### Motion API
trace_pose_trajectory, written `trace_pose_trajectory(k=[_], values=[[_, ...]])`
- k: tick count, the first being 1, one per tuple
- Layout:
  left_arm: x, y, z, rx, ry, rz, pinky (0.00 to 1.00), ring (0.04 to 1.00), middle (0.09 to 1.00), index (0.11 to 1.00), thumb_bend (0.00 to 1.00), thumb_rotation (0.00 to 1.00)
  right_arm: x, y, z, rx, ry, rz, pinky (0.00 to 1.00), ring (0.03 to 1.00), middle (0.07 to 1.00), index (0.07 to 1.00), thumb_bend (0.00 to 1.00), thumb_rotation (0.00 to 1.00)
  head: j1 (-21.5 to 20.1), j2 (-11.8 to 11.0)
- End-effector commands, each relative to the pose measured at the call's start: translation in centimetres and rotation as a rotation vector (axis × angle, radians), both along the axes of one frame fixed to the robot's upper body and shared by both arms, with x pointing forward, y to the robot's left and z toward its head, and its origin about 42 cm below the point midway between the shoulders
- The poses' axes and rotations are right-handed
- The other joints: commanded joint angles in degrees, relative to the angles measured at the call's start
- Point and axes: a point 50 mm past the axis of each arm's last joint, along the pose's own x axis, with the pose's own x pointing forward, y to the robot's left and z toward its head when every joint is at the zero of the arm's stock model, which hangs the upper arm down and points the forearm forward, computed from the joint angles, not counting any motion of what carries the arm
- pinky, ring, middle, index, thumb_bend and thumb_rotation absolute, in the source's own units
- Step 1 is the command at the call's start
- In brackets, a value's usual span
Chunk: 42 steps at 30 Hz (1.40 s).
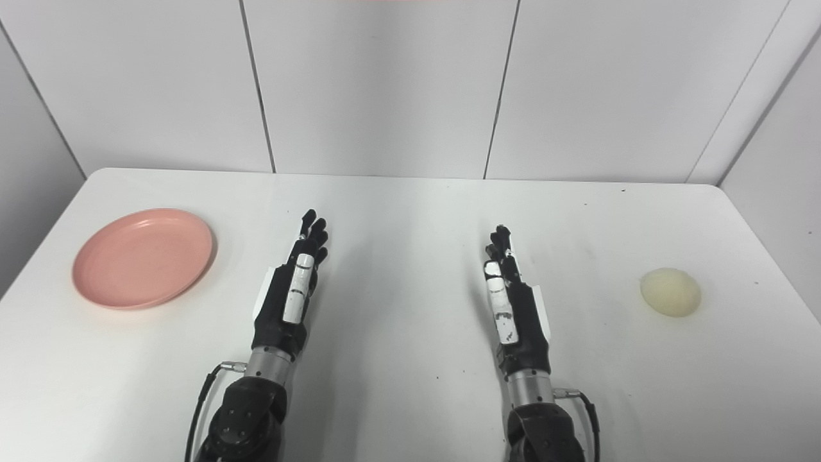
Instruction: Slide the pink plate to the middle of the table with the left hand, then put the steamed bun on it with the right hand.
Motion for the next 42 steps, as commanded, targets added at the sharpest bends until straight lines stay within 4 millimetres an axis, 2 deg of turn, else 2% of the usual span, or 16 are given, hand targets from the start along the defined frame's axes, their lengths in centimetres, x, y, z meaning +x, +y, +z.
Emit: trace_pose_trajectory(k=[1,9,21,30,34,37,42], values=[[-0.9,0.7,-1.6,0.046,0.045,-0.004,1.0,1.0,1.0,1.0,0.6,1.0,-0.1,-0.1,-0.1,0.002,-0.024,0.003,1.0,0.984,0.99,0.996,0.6,0.95,0.1,0.05],[-1.2,0.2,-1.7,0.027,0.068,-0.022,1.0,1.0,1.0,1.0,0.55,1.0,-0.1,-0.2,-0.2,-0.002,-0.031,-0.02,1.0,0.984,0.988,0.99,0.57,0.94,0.2,-0.05],[-1.3,-0.1,-1.6,0.012,0.103,-0.05,1.0,1.0,1.0,1.0,0.56,1.0,0.0,-0.4,-0.4,-0.009,-0.033,-0.026,1.0,0.979,0.978,0.982,0.57,0.93,0.43,-0.28],[-1.1,-0.7,-1.8,0.013,0.113,-0.055,1.0,1.0,1.0,1.0,0.61,1.0,0.1,-1.1,-0.5,-0.001,-0.033,-0.025,1.0,0.98,0.985,0.983,0.55,0.92,3.94,-0.91],[-0.9,-1.4,-1.9,-0.025,0.114,-0.05,1.0,1.0,1.0,1.0,0.59,1.0,-0.2,-1.7,-0.8,0.006,-0.032,-0.023,1.0,0.975,0.983,0.985,0.57,0.92,8.45,-2.56],[-0.6,-1.5,-1.8,0.014,0.086,-0.026,1.0,1.0,1.0,1.0,0.6,1.0,-0.2,-2.3,-1.0,0.001,-0.032,-0.014,1.0,0.987,0.995,0.994,0.56,0.93,11.89,-3.86],[1.5,-1.0,0.6,-0.015,0.023,-0.012,1.0,1.0,1.0,1.0,0.64,1.0,0.2,-3.3,-1.7,-0.005,-0.03,-0.006,1.0,0.999,1.0,1.0,0.61,0.94,17.01,-6.44]])
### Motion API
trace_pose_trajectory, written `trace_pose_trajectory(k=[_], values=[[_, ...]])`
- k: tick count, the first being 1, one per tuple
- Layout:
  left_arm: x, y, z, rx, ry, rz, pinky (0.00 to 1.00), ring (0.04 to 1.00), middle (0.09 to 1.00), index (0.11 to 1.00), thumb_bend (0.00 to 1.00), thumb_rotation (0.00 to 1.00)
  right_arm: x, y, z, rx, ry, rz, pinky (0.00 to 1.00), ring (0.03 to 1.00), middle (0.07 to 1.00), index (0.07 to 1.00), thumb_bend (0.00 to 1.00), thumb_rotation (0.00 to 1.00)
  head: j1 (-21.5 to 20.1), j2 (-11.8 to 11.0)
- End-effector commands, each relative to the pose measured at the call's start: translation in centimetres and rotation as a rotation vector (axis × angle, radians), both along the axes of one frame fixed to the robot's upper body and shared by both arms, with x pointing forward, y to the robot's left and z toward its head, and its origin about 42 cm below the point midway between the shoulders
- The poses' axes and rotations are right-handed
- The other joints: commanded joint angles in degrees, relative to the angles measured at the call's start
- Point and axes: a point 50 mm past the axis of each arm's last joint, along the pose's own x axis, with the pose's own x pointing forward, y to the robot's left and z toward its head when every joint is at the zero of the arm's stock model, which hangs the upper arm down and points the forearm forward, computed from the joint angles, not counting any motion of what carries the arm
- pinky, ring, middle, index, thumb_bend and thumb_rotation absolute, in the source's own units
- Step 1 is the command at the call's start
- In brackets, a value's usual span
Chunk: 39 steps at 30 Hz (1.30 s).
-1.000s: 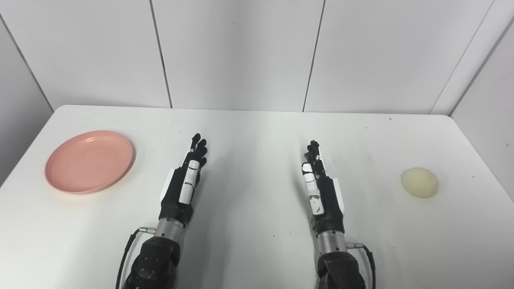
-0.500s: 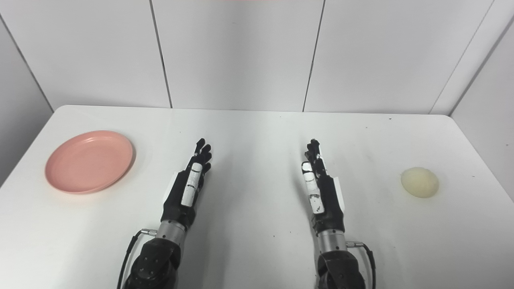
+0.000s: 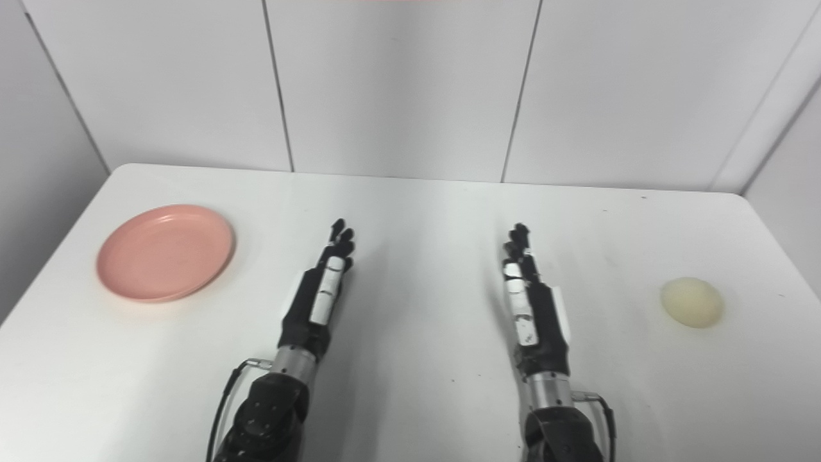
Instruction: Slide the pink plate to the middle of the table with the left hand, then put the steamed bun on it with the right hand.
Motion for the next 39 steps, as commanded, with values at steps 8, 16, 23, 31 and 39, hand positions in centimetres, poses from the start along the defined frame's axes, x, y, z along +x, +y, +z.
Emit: trace_pose_trajectory(k=[8,16,23,31,39], values=[[3.5,3.3,7.2,-0.156,-0.19,0.09,1.0,1.0,0.991,0.992,0.69,1.0,-0.5,-3.4,-2.1,-0.013,0.024,-0.011,1.0,1.0,1.0,1.0,0.56,0.96,5.74,-2.56],[4.5,9.0,11.9,-0.115,-0.29,0.199,1.0,0.951,0.928,0.926,0.75,1.0,-0.4,-4.0,-2.3,0.003,0.047,-0.011,1.0,1.0,1.0,1.0,0.58,0.94,9.28,-4.43],[4.7,13.6,14.0,-0.082,-0.339,0.347,0.99,0.869,0.863,0.862,0.73,1.0,-0.1,-4.4,-2.4,-0.006,0.043,-0.009,1.0,1.0,1.0,1.0,0.68,0.92,10.31,-4.33],[4.6,19.5,14.5,-0.123,-0.348,0.501,0.81,0.763,0.764,0.764,0.79,1.0,-0.1,-4.3,-2.5,0.0,0.039,-0.014,1.0,1.0,1.0,1.0,0.7,0.91,10.75,-4.44],[5.1,25.4,13.2,-0.2,-0.331,0.613,0.71,0.716,0.715,0.719,0.76,1.0,-0.2,-4.1,-2.3,-0.008,0.045,-0.016,1.0,1.0,1.0,1.0,0.67,0.91,10.34,-4.42]])
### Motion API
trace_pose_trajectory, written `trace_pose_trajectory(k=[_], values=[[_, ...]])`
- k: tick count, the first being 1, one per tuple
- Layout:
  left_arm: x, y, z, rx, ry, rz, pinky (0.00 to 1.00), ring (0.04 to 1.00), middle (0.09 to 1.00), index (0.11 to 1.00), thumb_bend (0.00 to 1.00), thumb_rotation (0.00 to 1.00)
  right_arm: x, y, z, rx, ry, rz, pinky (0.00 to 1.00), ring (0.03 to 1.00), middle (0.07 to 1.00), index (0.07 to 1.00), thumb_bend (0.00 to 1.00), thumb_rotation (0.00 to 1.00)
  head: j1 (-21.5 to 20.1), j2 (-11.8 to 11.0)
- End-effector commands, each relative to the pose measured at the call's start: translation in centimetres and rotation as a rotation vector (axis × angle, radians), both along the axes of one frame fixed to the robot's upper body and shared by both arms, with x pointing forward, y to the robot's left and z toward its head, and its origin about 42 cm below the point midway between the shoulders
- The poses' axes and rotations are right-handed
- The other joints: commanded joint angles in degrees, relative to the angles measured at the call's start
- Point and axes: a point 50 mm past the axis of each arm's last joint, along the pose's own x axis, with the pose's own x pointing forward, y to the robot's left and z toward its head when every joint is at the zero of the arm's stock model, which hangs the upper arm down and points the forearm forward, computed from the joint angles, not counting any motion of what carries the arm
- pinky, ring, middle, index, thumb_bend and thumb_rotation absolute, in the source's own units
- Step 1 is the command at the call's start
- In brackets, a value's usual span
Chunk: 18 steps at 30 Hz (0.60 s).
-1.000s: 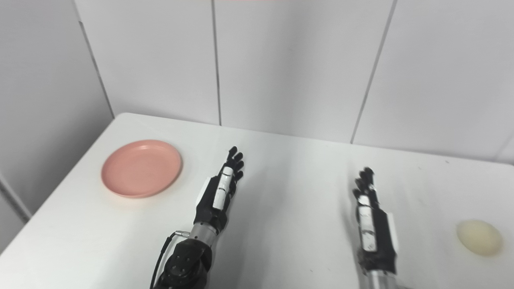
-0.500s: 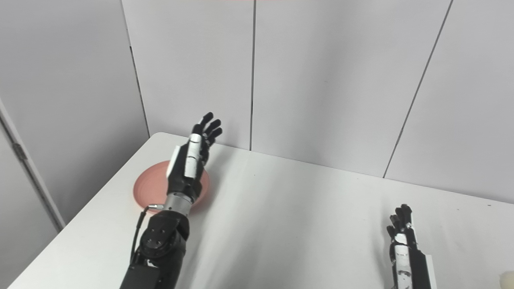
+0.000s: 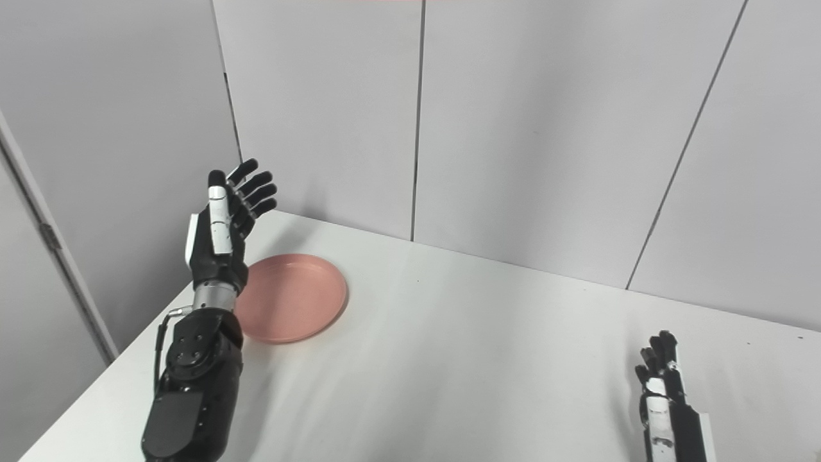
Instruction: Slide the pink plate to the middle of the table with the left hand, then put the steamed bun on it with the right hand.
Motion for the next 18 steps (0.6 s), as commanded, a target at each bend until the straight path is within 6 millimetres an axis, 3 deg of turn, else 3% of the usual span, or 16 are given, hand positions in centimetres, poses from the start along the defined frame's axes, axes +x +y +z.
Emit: trace_pose_trajectory(k=[1,9,18], values=[[0.8,1.9,2.9,0.027,-0.113,0.04,0.7,0.715,0.715,0.718,0.75,1.0,-1.3,-2.0,-2.1,-0.028,0.051,-0.031,1.0,1.0,1.0,1.0,0.66,0.91,0.03,-0.02],[1.3,6.8,0.5,-0.016,-0.028,0.106,0.71,0.69,0.692,0.701,0.8,1.0,-1.3,-2.2,-2.1,-0.03,0.058,-0.027,1.0,1.0,1.0,1.0,0.63,0.9,0.06,0.29],[1.7,8.3,-1.9,0.005,0.024,0.149,0.76,0.712,0.695,0.698,0.78,1.0,-1.4,-2.2,-2.1,-0.031,0.053,-0.023,1.0,1.0,1.0,1.0,0.6,0.9,0.26,0.41]])
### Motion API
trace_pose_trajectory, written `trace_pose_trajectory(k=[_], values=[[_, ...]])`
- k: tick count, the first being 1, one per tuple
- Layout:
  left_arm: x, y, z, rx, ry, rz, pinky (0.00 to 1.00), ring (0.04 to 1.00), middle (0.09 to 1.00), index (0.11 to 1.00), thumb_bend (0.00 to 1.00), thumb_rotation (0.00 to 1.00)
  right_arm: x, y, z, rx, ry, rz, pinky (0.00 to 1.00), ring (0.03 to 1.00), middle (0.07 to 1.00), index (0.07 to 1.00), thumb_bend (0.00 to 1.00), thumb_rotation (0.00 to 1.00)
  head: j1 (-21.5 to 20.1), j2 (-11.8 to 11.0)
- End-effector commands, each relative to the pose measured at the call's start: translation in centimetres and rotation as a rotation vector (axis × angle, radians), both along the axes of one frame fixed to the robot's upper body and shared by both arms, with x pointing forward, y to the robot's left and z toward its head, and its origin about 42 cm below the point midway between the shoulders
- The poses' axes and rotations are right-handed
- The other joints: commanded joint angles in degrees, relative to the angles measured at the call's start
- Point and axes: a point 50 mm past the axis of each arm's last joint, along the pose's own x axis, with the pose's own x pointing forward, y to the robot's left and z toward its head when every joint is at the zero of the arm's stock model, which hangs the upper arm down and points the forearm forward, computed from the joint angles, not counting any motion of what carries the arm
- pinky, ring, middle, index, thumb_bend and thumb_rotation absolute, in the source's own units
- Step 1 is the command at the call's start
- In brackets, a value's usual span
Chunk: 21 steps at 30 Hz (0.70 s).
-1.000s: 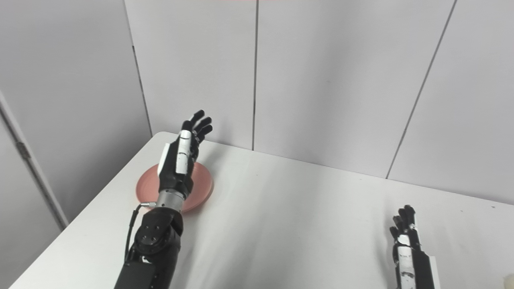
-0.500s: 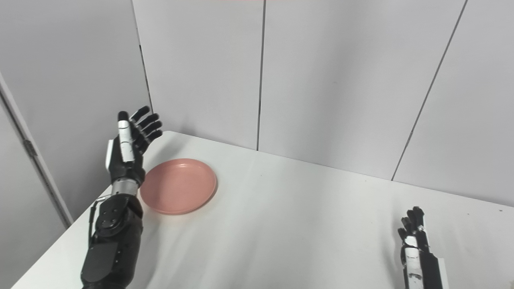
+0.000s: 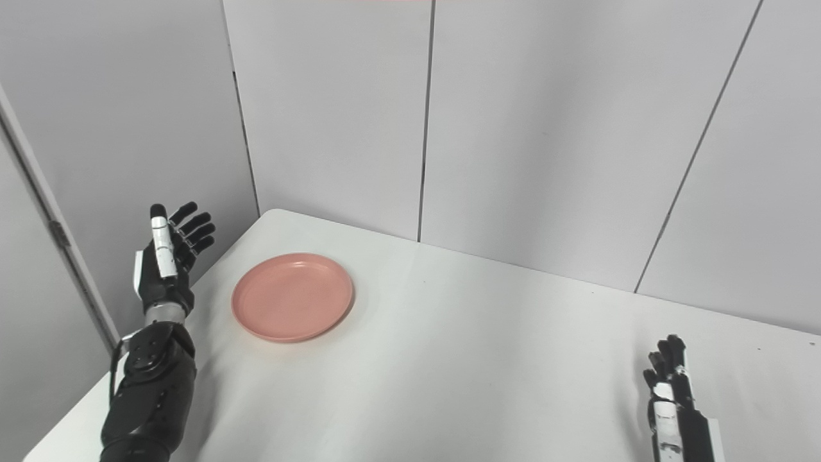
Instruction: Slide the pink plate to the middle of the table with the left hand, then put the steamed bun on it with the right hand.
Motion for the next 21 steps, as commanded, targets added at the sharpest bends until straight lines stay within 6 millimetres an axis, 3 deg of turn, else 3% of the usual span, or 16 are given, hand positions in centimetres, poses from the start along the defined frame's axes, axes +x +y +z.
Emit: trace_pose_trajectory(k=[1,10,17,21], values=[[1.4,0.8,3.8,0.072,-0.102,0.001,0.81,0.72,0.705,0.708,0.79,1.0,-1.2,-2.0,-2.2,-0.022,0.054,-0.017,1.0,1.0,1.0,1.0,0.61,0.9,0.03,0.09],[2.1,-1.1,2.2,0.062,-0.068,-0.053,0.72,0.705,0.698,0.698,0.76,1.0,-1.3,-2.2,-2.2,-0.027,0.055,-0.02,1.0,1.0,1.0,1.0,0.62,0.89,0.25,0.09],[2.7,-3.7,1.3,0.065,-0.001,-0.163,0.85,0.762,0.742,0.736,0.77,1.0,-1.4,-2.4,-2.4,-0.016,0.051,-0.026,1.0,1.0,1.0,1.0,0.61,0.9,0.49,0.19],[2.9,-4.6,0.8,0.088,0.036,-0.194,0.84,0.772,0.748,0.742,0.75,1.0,-1.8,-2.3,-2.5,0.006,0.055,-0.039,1.0,1.0,1.0,1.0,0.48,0.85,0.51,0.21]])
